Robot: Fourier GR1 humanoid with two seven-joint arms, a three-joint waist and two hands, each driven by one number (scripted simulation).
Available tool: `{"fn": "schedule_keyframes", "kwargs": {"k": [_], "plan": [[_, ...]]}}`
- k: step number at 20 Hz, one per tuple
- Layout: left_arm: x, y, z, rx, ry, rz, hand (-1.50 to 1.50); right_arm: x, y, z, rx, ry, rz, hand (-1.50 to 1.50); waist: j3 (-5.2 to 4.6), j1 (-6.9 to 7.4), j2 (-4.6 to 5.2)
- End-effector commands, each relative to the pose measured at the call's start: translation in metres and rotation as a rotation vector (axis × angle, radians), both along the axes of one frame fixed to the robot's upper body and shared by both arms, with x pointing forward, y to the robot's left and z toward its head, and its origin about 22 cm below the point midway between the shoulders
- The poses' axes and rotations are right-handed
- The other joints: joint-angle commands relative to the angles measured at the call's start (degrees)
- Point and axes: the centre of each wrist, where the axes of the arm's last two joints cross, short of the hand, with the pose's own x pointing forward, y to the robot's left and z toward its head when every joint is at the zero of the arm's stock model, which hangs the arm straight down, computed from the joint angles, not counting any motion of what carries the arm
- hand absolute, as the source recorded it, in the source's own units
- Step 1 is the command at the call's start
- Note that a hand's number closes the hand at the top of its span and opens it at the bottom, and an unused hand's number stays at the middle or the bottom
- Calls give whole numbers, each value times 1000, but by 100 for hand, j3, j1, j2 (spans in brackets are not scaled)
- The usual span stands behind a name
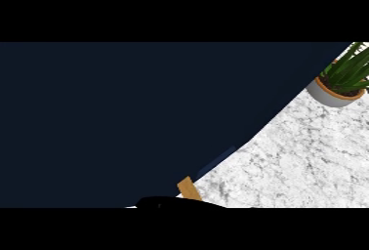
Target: Pick up the bottled water, place it into the cabinet and close the cabinet
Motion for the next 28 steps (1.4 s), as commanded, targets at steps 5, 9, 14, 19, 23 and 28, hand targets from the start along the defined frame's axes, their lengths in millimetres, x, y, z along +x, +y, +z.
{"fn": "schedule_keyframes", "kwargs": {"k": [5, 9, 14, 19, 23, 28], "plan": [[-36, 41, 0, -3, 0, 68, -150, 51, 47, 35, -65, 53, 83, 150, 43, -306, 33], [-50, 47, 4, -5, 8, 57, -150, 81, 50, 31, -68, 193, 42, 150, 48, -381, 39], [-74, 58, 1, -19, 4, 78, -150, 101, 35, -6, -73, 269, 21, 150, 52, -528, 27], [-64, 41, 5, -21, -5, 97, -150, 142, 19, -22, -61, 273, -43, 150, 54, -571, 50], [-70, 30, 2, -23, -8, 89, -150, 169, -8, -21, -16, 283, -153, 150, 54, -562, 52], [-75, 31, -11, -24, 13, 91, -150, 185, -15, -47, 14, 190, -204, 150, 51, -562, 56]]}}
